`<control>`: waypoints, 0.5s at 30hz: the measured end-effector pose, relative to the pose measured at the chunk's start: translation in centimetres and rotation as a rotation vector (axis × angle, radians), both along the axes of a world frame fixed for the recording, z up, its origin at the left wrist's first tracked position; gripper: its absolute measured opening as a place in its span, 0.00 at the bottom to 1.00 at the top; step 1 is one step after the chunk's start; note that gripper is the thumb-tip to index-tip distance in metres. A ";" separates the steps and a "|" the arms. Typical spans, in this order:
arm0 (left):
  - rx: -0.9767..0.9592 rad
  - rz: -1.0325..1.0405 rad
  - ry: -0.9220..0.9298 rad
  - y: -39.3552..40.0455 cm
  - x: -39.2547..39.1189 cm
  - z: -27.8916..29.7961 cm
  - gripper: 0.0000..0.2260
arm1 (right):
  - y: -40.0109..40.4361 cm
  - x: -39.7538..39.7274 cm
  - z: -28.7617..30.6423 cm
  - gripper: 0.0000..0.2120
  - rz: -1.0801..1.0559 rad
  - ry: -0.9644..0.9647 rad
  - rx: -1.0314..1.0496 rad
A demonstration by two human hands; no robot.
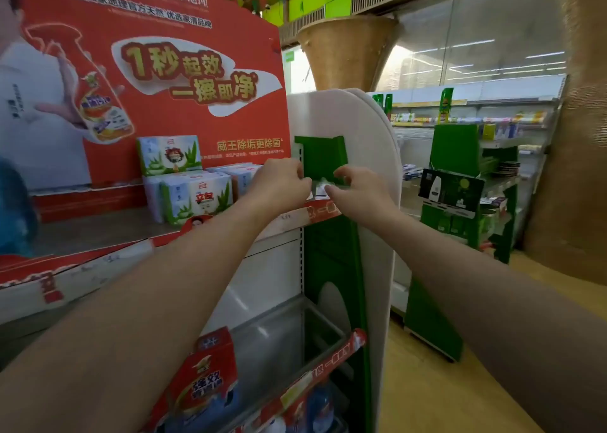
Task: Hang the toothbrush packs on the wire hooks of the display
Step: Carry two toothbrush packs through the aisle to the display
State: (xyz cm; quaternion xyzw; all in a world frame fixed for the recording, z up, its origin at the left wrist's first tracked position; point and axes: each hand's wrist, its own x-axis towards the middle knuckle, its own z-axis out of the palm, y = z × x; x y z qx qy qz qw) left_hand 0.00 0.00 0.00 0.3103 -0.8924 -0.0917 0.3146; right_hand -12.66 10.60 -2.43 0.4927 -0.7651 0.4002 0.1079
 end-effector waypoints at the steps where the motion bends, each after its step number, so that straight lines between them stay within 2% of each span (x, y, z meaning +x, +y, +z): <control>1: 0.006 0.018 -0.022 -0.2 -0.5 0.2 0.08 | -0.6 -0.5 0.3 0.21 -0.018 -0.007 0.014; 4: 0.041 0.094 -0.070 -1.0 -2.5 0.7 0.07 | -2.2 -1.7 1.2 0.15 -0.074 -0.027 0.081; 11: 0.229 0.147 -0.133 -2.3 -5.2 1.3 0.04 | -5.8 -3.5 1.8 0.17 -0.148 -0.071 0.221; 15: 0.259 0.187 -0.116 -2.6 -5.5 1.1 0.02 | -6.6 -3.4 2.3 0.17 -0.129 -0.120 0.263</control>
